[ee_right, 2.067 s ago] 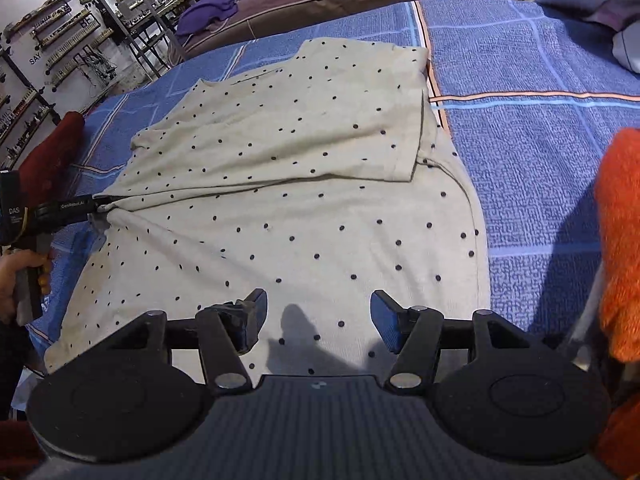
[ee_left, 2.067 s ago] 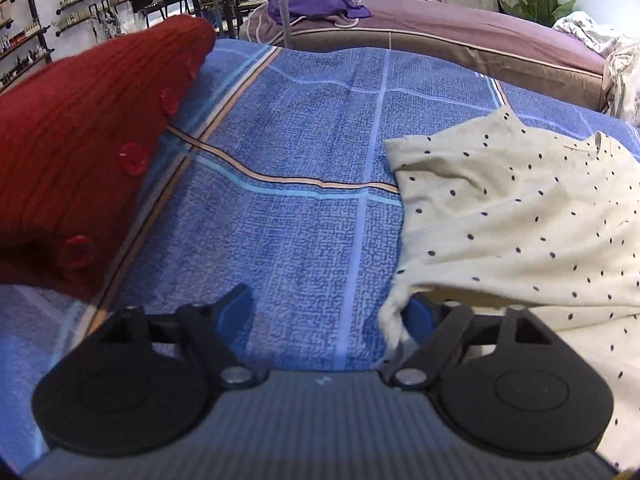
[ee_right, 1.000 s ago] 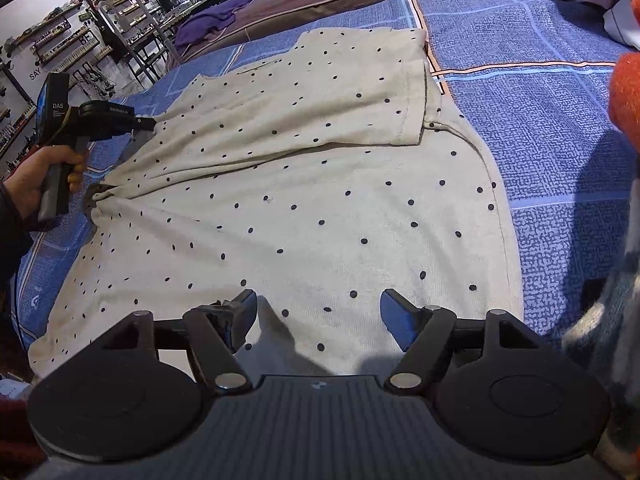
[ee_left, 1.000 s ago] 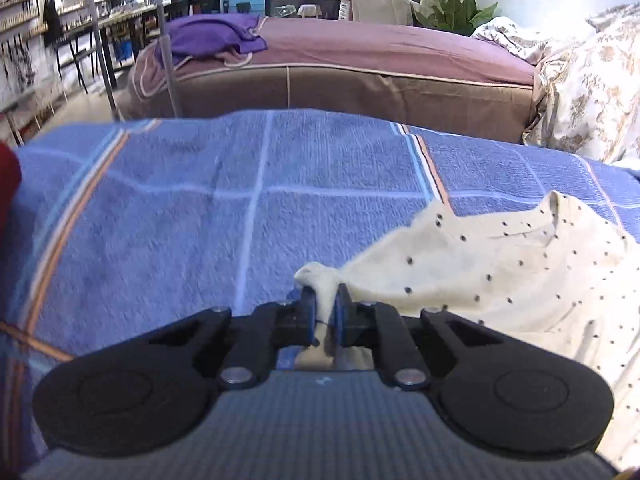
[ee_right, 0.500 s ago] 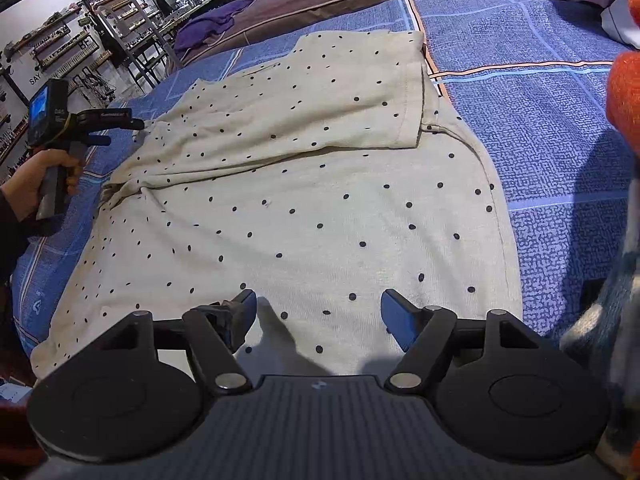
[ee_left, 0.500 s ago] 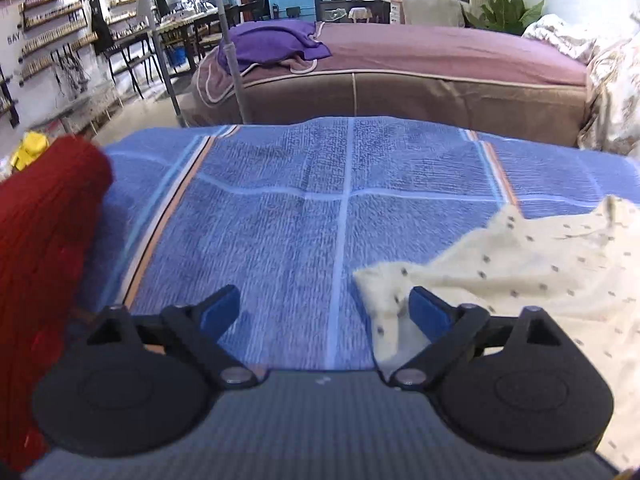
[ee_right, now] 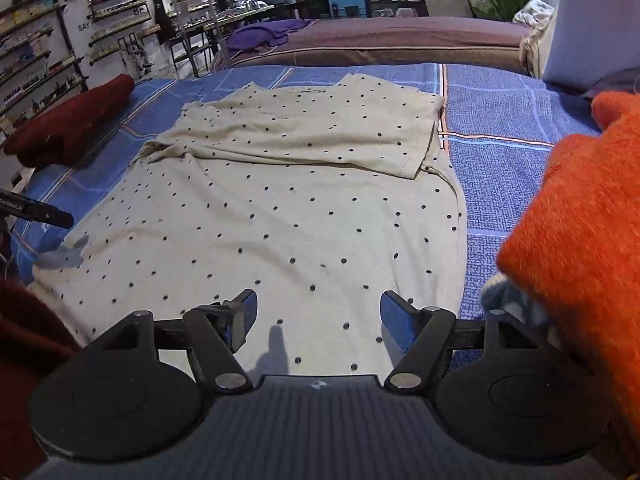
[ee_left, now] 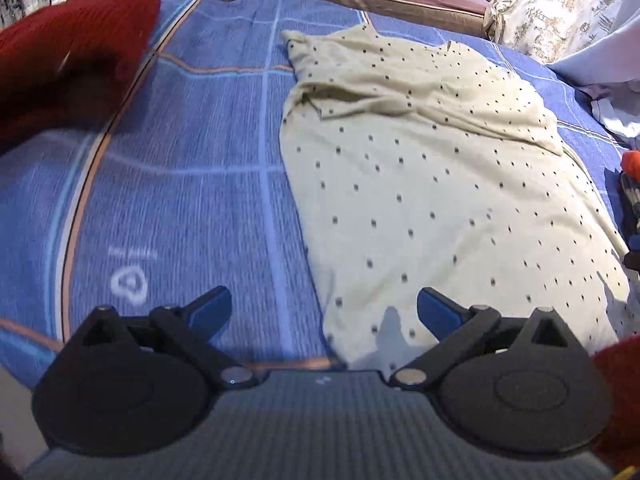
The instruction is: Fold small clothes
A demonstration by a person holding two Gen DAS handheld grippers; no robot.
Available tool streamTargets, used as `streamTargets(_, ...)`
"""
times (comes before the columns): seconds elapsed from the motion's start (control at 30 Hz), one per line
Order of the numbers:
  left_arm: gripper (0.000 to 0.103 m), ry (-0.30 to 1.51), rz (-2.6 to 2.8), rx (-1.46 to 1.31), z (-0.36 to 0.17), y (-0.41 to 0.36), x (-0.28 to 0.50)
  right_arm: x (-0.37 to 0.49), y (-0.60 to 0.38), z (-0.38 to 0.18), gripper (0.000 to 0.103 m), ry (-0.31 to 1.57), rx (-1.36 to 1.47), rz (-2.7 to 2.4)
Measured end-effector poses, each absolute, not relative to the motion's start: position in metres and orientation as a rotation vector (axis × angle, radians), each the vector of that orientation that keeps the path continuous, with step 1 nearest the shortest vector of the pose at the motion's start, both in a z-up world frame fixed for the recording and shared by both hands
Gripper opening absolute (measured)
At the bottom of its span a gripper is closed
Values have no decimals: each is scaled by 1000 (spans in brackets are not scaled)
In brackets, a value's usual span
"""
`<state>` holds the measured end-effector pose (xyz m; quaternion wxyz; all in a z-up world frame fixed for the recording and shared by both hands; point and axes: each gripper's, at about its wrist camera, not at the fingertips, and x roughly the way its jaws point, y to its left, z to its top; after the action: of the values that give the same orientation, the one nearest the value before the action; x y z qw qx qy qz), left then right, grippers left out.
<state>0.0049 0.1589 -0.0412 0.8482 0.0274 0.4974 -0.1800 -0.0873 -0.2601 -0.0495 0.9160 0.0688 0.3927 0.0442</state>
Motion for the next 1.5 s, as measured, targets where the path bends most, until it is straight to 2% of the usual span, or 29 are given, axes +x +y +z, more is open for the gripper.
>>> streamTargets(0.1, 97, 1089, -372, -13, -54, 170, -24, -102, -261, -50, 103, 816, 137, 73)
streamTargets(0.2, 91, 1051, -363, -27, -60, 173, -40, -117, -269, -52, 103, 822, 185, 26)
streamTargets(0.3, 78, 1026, -345, -31, -61, 172, -46, -132, -279, -55, 103, 841, 232, -21)
streamTargets(0.4, 59, 1019, -383, -49, -59, 168, -47, -147, -284, -56, 103, 853, 248, -52)
streamTargets(0.43, 57, 1022, -397, -42, -59, 165, -48, -152, -284, -56, 103, 853, 247, -53)
streamTargets(0.73, 54, 1028, -401, 16, -60, 152, -51, -165, -305, -72, 103, 919, 360, -140)
streamTargets(0.87, 52, 1025, -385, 35, -61, 148, -53, -166, -302, -78, 96, 951, 372, -102)
streamTargets(0.9, 48, 1026, -379, 40, -61, 147, -54, -166, -301, -79, 92, 958, 381, -93)
streamTargets(0.93, 42, 1030, -380, 40, -61, 146, -54, -166, -301, -79, 81, 963, 384, -85)
streamTargets(1.03, 28, 1042, -396, 37, -60, 143, -57, -165, -301, -81, 61, 973, 397, -65)
streamTargets(1.17, 17, 1054, -407, 30, -60, 141, -58, -164, -304, -82, 40, 984, 414, -43)
streamTargets(1.2, 11, 1068, -422, 7, -60, 142, -58, -164, -304, -81, 27, 988, 417, -31)
streamTargets(1.23, 10, 1081, -433, -22, -60, 143, -57, -164, -303, -81, 21, 992, 415, -19)
streamTargets(1.33, 7, 1084, -448, -57, -60, 143, -55, -160, -300, -78, 15, 995, 401, 0)
streamTargets(1.5, 7, 1025, -435, -107, -44, 145, -43, -144, -309, -63, 13, 971, 466, 45)
